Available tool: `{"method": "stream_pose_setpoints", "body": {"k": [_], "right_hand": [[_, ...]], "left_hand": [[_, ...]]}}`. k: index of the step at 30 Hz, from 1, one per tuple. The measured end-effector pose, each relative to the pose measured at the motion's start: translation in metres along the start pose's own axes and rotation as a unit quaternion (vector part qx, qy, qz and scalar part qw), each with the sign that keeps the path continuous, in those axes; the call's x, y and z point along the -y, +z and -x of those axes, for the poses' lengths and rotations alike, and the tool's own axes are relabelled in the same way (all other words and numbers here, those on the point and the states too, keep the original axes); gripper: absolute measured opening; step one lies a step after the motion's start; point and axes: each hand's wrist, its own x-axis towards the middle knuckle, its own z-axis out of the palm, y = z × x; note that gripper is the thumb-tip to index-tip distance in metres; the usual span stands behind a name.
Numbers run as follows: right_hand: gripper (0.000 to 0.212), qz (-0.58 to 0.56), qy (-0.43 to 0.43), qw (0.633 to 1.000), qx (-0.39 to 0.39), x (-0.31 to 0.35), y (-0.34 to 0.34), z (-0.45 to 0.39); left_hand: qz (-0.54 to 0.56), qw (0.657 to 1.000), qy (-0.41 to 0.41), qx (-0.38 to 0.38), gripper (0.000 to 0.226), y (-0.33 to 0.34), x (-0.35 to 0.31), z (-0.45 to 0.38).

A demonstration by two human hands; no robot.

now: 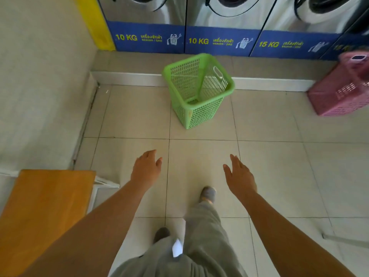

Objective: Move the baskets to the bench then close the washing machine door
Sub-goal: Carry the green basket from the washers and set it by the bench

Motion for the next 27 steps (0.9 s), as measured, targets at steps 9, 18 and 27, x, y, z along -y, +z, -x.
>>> {"method": "stream_pose_setpoints", "body": {"k": [9, 18, 27], "right_hand": [[0.057, 0.027, -0.036, 0.999, 0.018, -0.034, -0.081, -0.206], [0.057, 0.030, -0.045, 0.998, 0.020, -0.024, -0.136, -0.388], [0.058, 0.020, -0.033, 0.999, 0.035, 0.008, -0.155, -0.552]], "left_hand": [[0.046, 0.996, -0.070, -0.014, 0.050, -0.010, -0.098, -0.156], [0.081, 0.989, -0.117, -0.022, 0.050, -0.027, -0.166, -0.309], [0.080, 0.982, -0.170, -0.007, 0.052, -0.049, -0.182, -0.457]]}}
